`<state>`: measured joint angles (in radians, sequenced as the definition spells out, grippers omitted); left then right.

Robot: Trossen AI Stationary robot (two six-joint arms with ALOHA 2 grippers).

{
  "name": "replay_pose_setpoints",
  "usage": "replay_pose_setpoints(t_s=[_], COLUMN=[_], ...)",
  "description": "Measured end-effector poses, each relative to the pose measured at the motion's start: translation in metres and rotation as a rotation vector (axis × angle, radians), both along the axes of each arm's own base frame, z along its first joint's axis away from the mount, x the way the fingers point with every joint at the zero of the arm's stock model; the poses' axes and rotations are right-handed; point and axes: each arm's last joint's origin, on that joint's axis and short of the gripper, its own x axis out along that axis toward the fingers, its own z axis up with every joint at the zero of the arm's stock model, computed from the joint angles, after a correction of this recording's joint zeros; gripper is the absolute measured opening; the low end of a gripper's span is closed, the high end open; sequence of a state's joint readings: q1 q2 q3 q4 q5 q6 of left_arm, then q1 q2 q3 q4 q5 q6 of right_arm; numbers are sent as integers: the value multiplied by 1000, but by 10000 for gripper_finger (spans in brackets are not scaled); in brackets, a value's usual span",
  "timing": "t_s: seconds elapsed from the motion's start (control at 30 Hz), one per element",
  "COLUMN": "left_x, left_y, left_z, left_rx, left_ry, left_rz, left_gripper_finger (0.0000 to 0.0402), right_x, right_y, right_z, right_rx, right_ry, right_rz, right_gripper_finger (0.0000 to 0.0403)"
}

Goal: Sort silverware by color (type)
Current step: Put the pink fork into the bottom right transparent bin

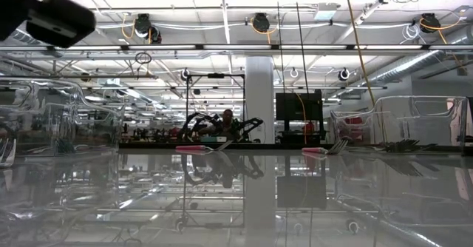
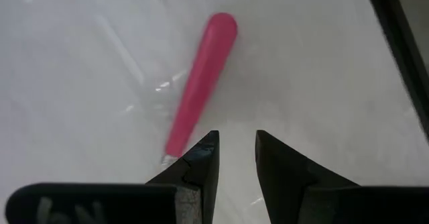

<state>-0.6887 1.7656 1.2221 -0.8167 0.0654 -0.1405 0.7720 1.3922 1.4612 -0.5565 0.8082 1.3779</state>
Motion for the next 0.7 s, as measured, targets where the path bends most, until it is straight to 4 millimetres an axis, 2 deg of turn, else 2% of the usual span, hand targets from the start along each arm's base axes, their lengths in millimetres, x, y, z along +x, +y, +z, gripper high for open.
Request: replay_pose_setpoints(t_s=[0.13,0.27,0.47,0.7], left_x=[5,6,-7,-16], left_y=[10,30,57,55], left_z=[8,17,7,-11], left_rx=[9,11,-46,-49], left_ry=[-42,-91,-117,-134], left_rz=[0,28,73,-16], left_gripper_finger=[97,98,98,98], right_x=[3,4,4,4], right_y=[-2,-3,-4,-4], right_z=[1,1,0,0], right_rx=[3,0,-7,-7], right_ry=[-11,-9,-2,-2], right_rz=[-8,-12,-16,-17], right_gripper_finger=[148,148,148,148])
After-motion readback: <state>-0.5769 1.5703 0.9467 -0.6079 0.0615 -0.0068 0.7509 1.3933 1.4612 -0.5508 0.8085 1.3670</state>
